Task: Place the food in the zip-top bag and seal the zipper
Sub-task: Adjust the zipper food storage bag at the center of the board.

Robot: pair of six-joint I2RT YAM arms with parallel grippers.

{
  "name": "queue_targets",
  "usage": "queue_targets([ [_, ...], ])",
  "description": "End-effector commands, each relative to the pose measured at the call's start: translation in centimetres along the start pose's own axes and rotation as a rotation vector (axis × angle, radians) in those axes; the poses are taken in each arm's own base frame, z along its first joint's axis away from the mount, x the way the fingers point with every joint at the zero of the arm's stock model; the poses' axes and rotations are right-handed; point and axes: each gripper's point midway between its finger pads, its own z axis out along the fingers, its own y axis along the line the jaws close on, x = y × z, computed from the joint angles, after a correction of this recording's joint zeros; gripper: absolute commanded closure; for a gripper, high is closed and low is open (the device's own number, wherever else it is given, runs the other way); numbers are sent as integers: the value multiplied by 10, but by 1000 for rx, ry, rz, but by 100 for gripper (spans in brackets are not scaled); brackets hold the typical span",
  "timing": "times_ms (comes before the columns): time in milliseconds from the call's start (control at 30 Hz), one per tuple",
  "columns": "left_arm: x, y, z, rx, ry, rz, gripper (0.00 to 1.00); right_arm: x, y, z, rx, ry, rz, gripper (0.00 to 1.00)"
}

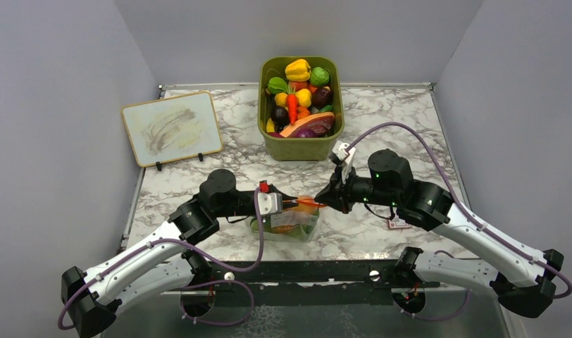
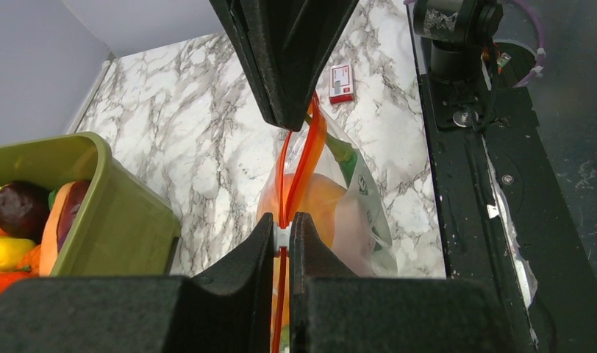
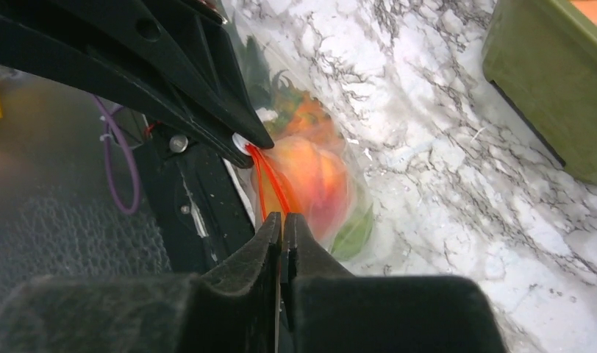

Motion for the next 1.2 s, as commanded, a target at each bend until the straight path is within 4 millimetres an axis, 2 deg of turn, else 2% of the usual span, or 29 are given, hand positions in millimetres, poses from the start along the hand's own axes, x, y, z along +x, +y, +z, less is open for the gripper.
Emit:
queue_targets([
  [0,-24,6,0,-11,-73,51,100,-11,16,0,-83,-45,-5,99],
  [133,-24,5,2,-6,-86,45,100,-27,35,9,-204,-108,-9,99],
  [267,-26,6,3,-4,-99,43,100,-25,39,27,-256,-113,19,99],
  [367,-27,7,2,-16,-102,47,100,-18,34,37,-242,-106,31,99],
  [500,-26,14,-5,-74,-86,44,100,1,15,44,-138,-63,50,99],
  [633,-17,18,-17,-111,1,77,78,6,8,38,-97,-78,59,99],
  [667,-12,14,-20,-88,39,76,73,7,7,36,-88,-80,62,99],
  [800,-12,2,-30,-19,107,77,47,9,7,30,-81,-88,63,99],
  [833,-10,1,-32,-14,125,72,44,8,8,29,-85,-93,63,99],
  [933,-5,1,-37,-21,163,70,38,7,11,27,-98,-105,63,99],
  [1067,8,-2,-35,2,216,42,37,3,13,26,-106,-117,59,99],
  [1167,19,3,-35,-16,269,32,35,-1,15,24,-115,-125,53,99],
])
